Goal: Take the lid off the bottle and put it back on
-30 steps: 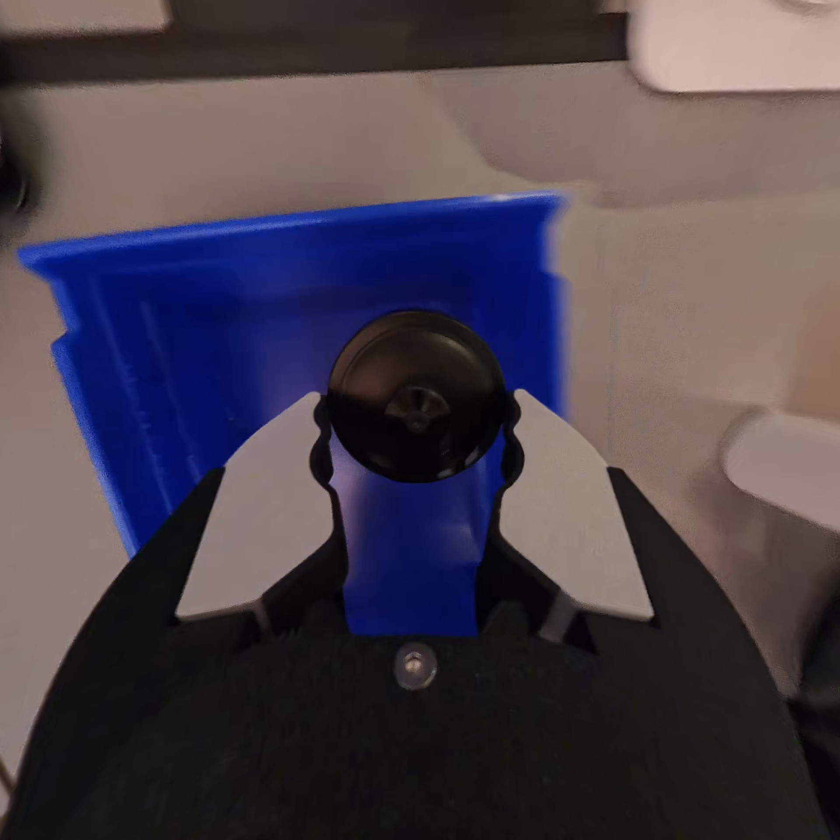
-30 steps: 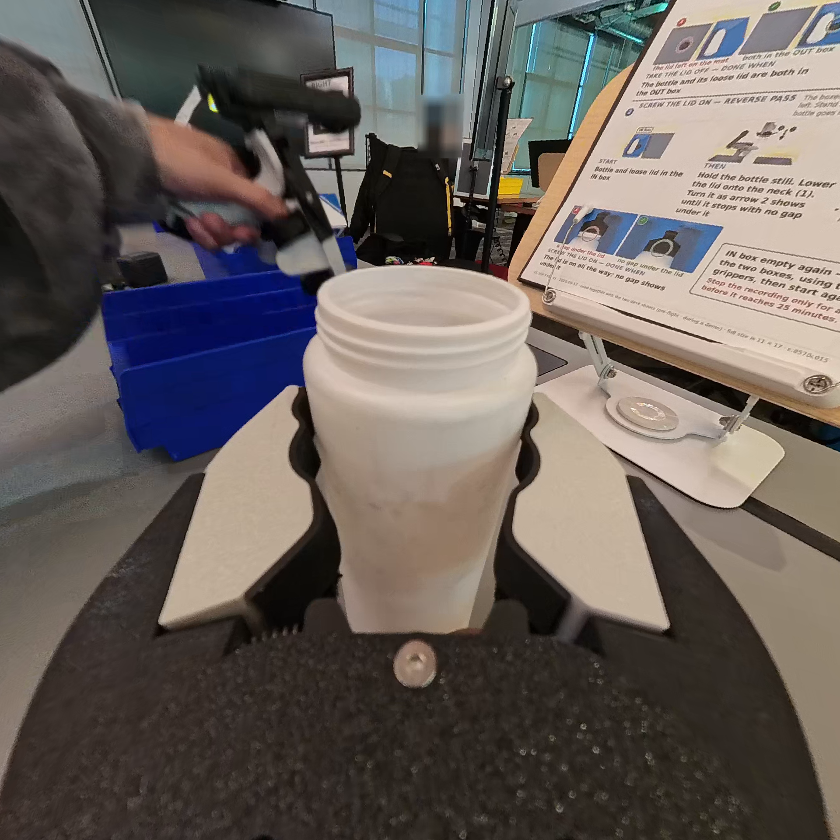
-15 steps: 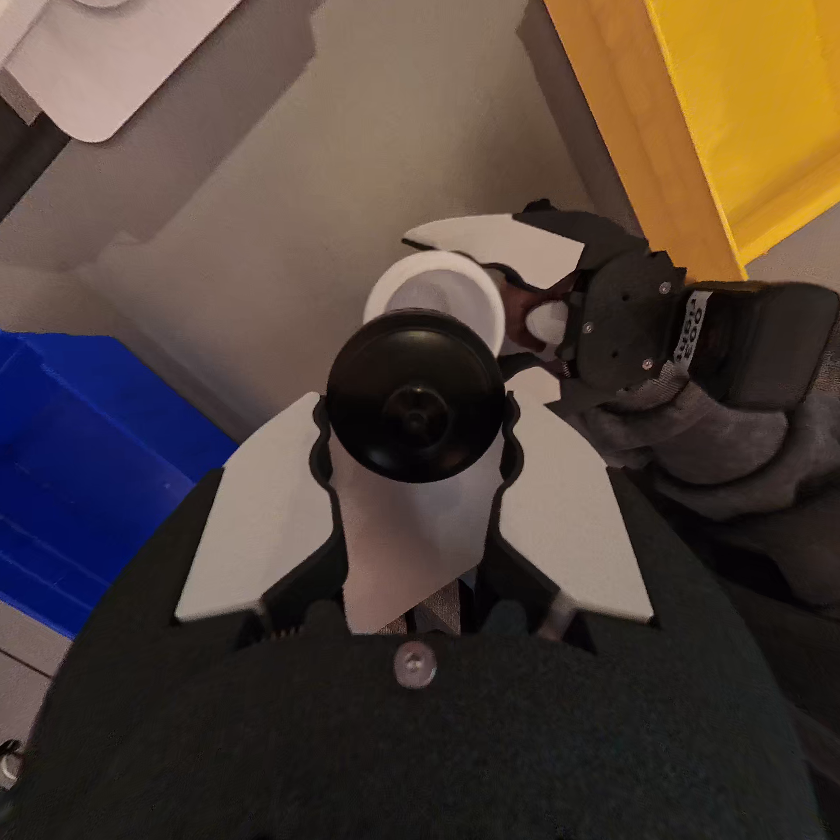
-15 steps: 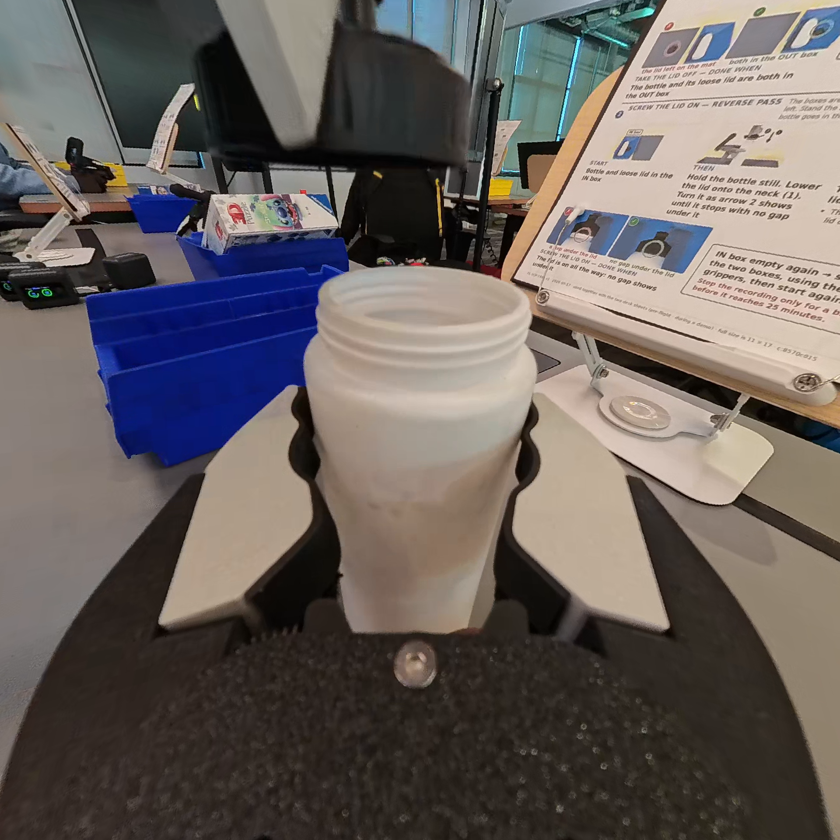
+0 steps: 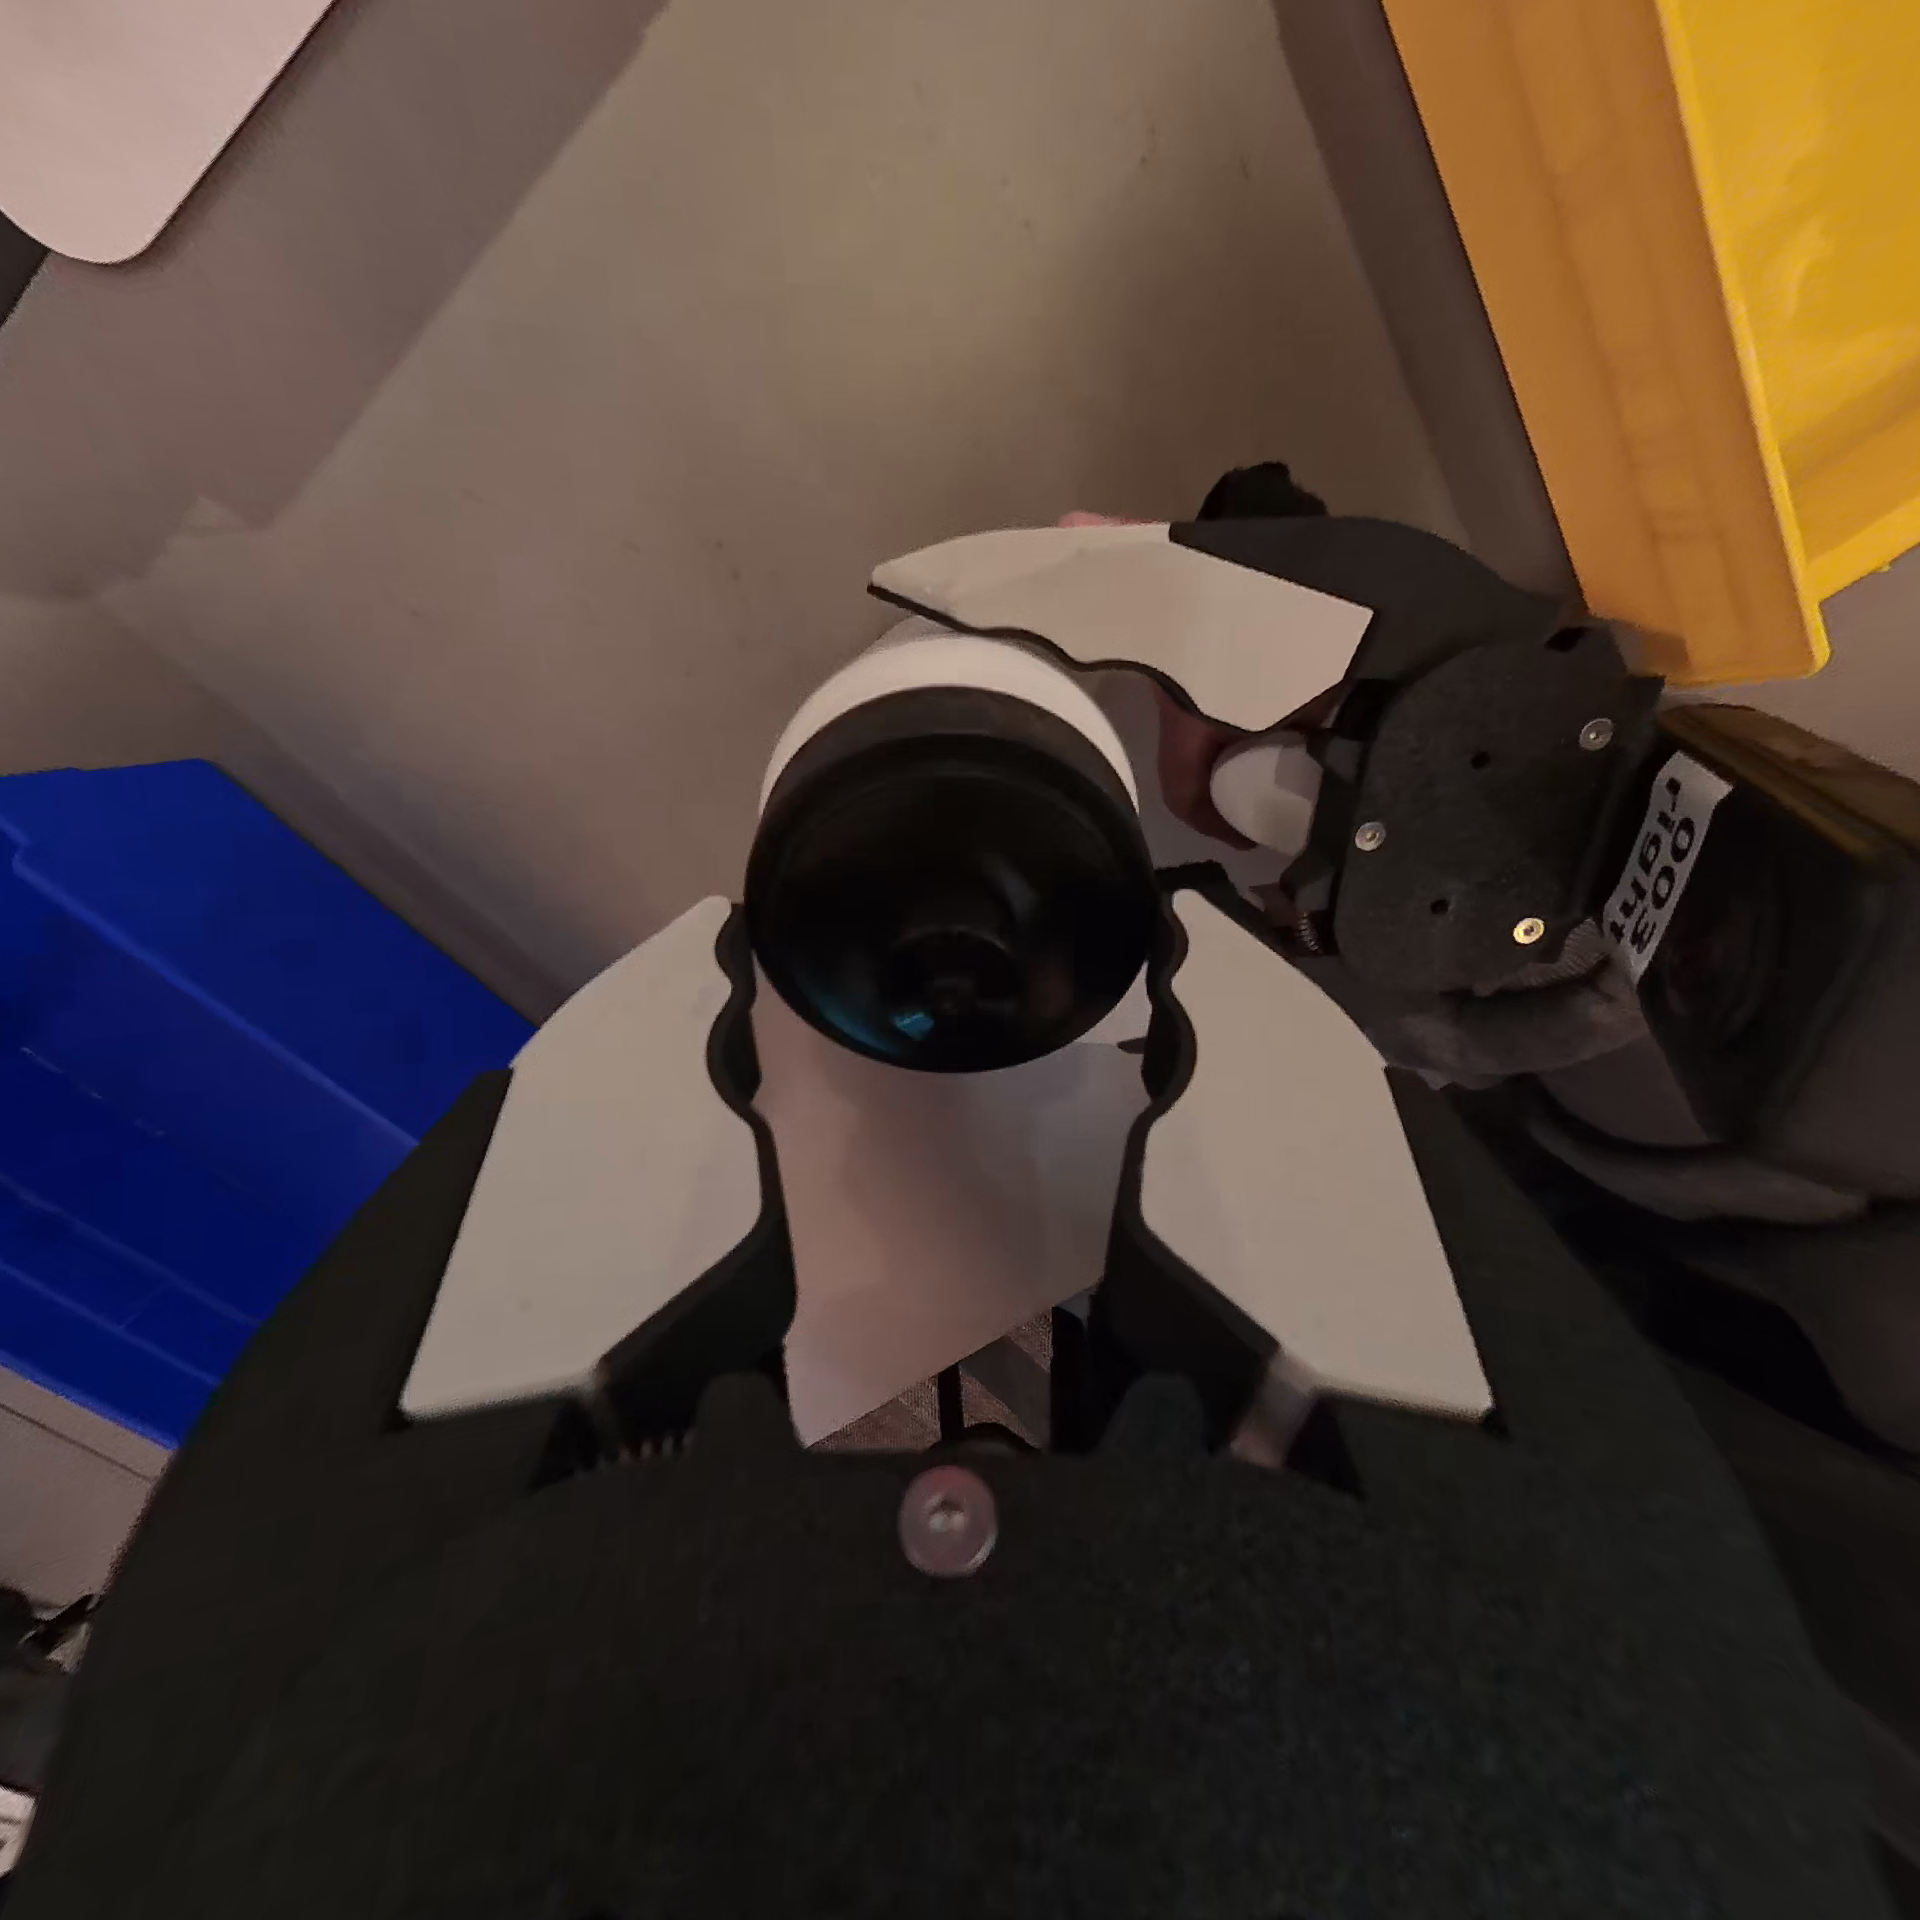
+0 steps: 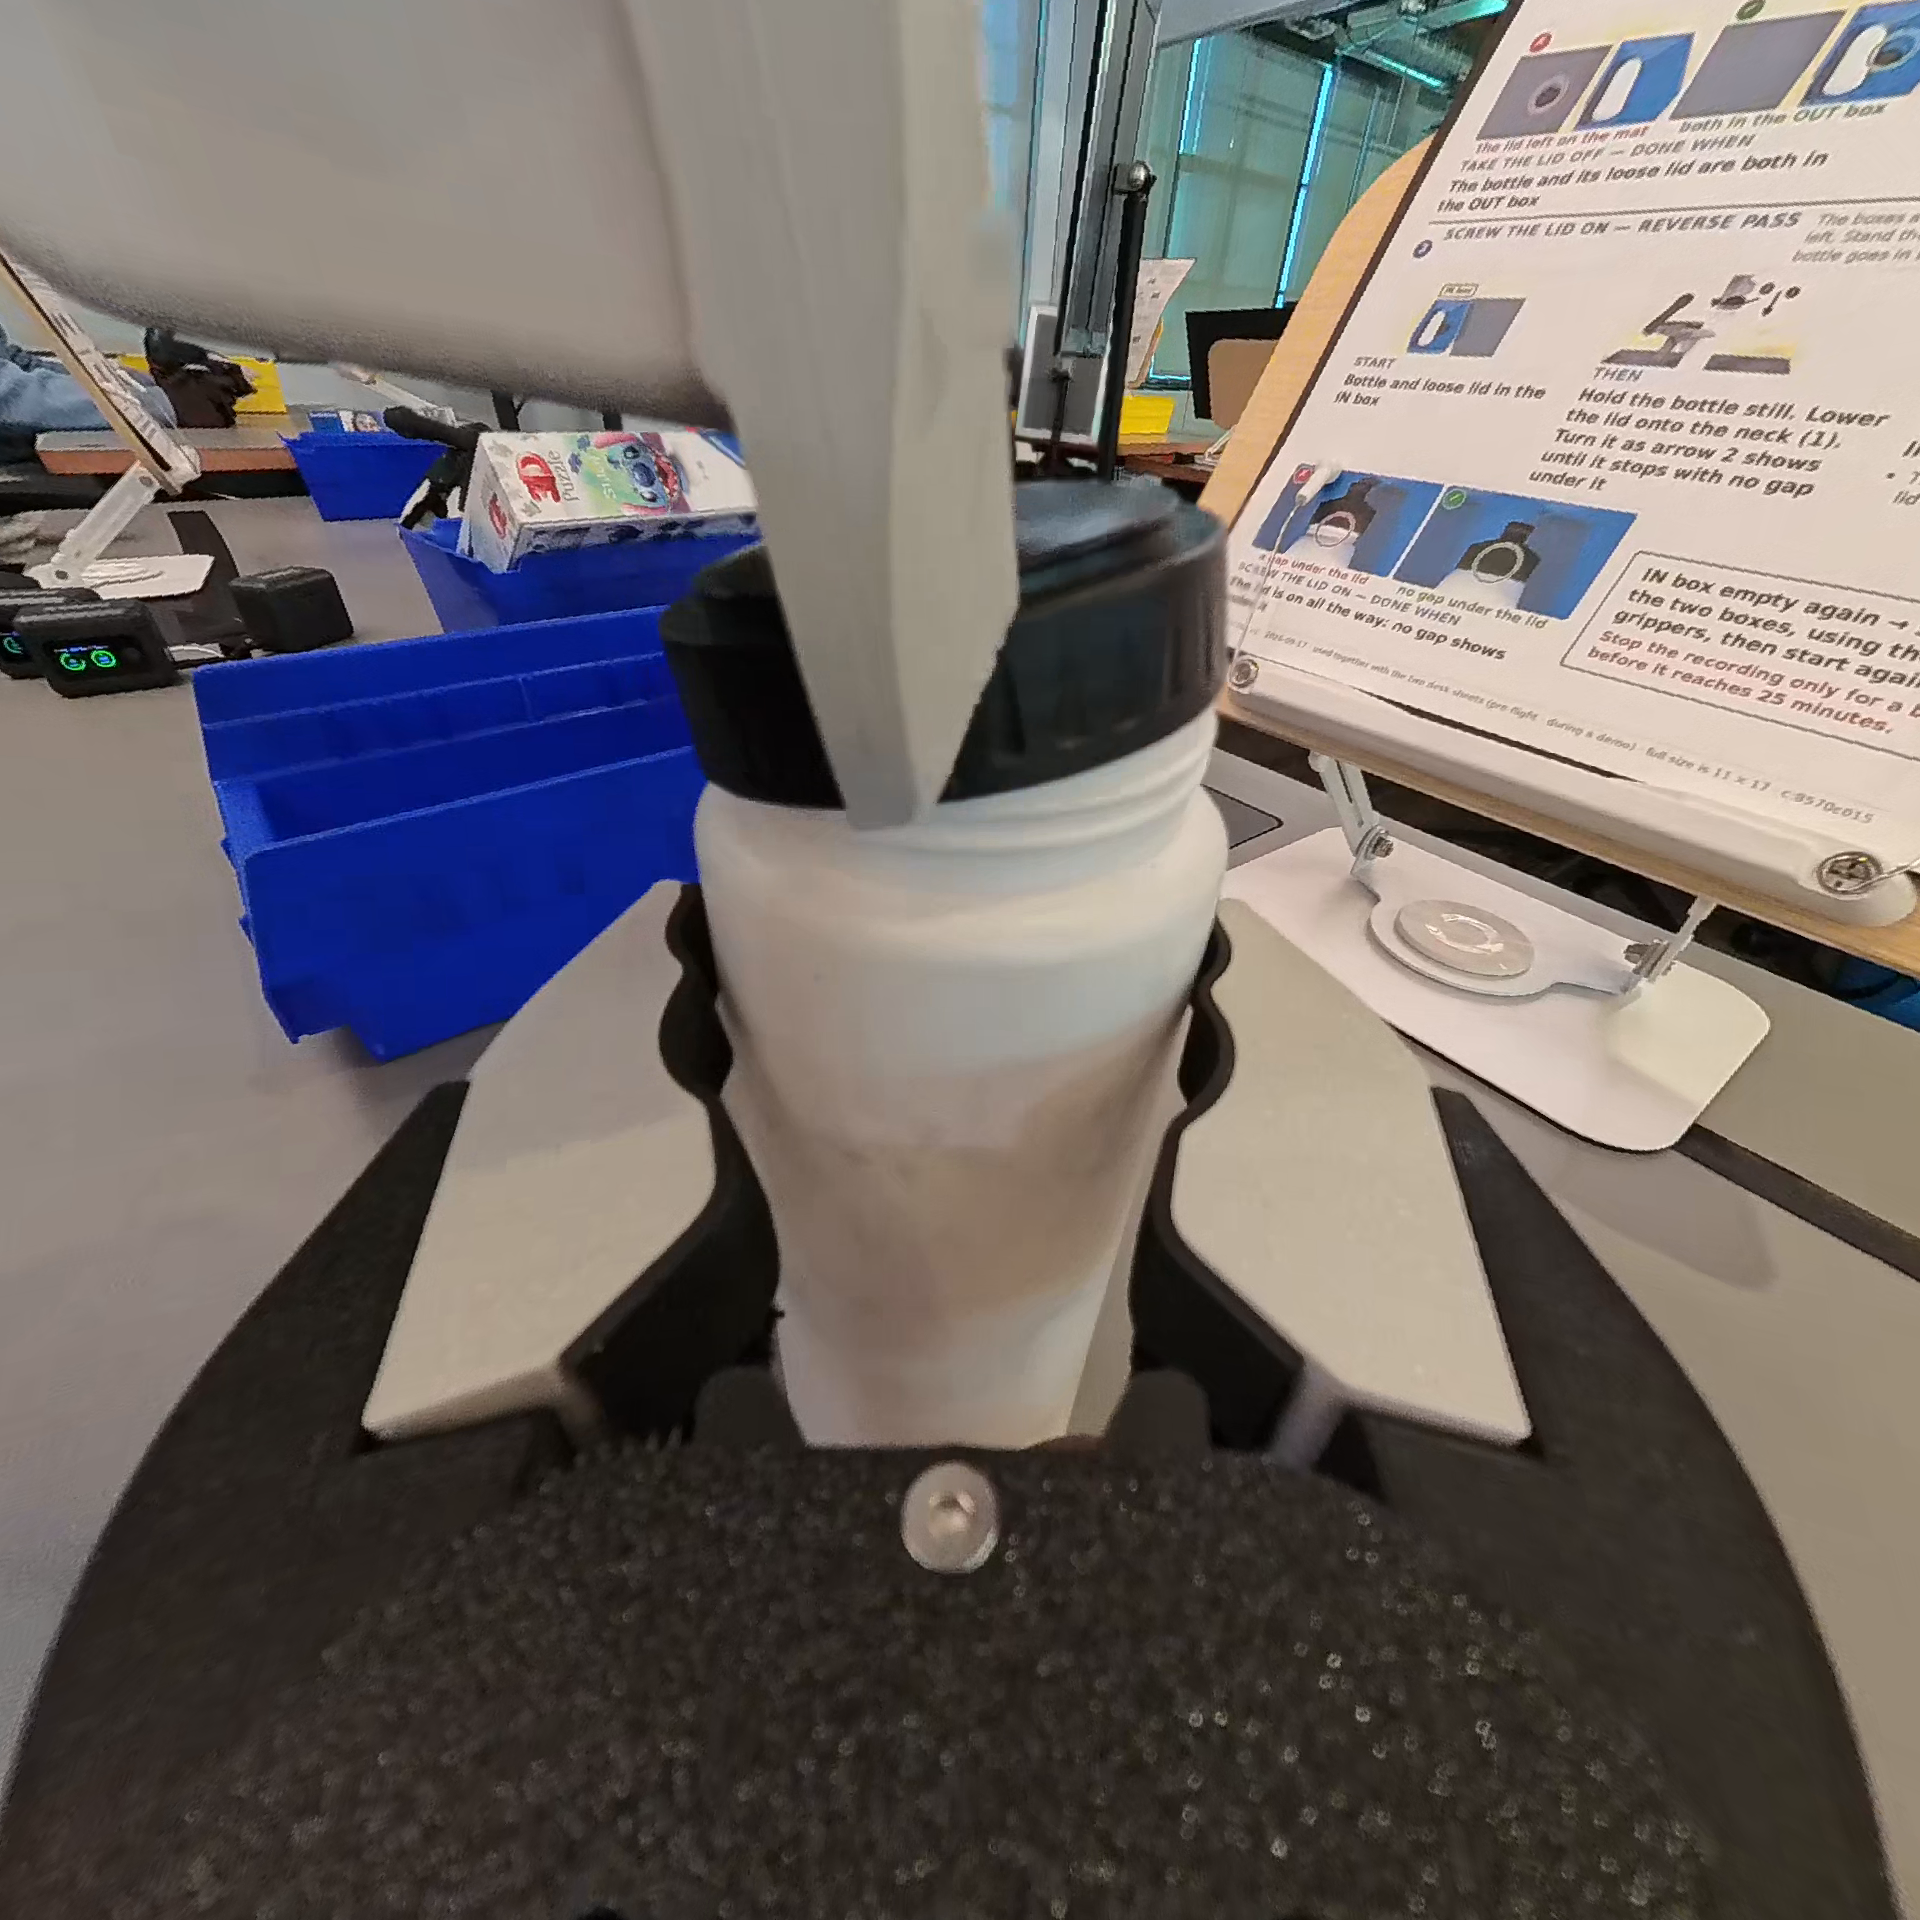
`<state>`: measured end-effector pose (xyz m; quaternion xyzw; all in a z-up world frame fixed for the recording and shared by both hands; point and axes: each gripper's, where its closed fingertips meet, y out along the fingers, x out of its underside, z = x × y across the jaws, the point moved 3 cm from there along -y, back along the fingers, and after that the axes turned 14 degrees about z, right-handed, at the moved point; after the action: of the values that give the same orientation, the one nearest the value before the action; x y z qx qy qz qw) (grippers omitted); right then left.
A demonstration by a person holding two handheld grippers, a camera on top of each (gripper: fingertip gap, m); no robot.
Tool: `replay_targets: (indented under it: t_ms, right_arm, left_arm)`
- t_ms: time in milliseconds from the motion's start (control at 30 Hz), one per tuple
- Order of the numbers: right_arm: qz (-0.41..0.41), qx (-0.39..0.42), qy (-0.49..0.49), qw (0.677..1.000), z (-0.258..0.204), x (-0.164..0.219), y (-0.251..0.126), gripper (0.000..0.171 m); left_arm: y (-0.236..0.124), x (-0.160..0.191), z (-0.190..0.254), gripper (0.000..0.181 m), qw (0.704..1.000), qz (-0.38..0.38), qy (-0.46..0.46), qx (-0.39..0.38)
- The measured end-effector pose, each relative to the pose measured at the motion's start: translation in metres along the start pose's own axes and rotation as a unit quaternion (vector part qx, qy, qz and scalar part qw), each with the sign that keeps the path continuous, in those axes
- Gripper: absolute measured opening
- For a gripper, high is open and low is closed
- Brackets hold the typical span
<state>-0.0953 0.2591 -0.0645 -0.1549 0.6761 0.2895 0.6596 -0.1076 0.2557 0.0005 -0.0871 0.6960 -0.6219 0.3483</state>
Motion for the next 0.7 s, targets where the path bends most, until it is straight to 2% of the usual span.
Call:
replay_targets:
  t_ms: [233,533,700]
  right_arm:
    - [-0.001,0.002,-0.001,1.0,0.0005,0.0,-0.0001,0.087]
    - [-0.003,-0.004,-0.004,1.0,-0.0027,0.0,0.0007,0.087]
    - [-0.005,-0.007,-0.014,1.0,-0.0056,-0.0006,0.0016,0.087]
  left_arm:
    - [0.0006,-0.0008,0.0,0.072,0.999,-0.023,0.034,0.0]
    - [-0.0011,-0.0011,-0.0006,0.072,0.988,-0.122,0.092,-0.005]
    - [-0.0028,-0.0004,-0.0012,0.072,0.967,-0.185,0.173,0.01]
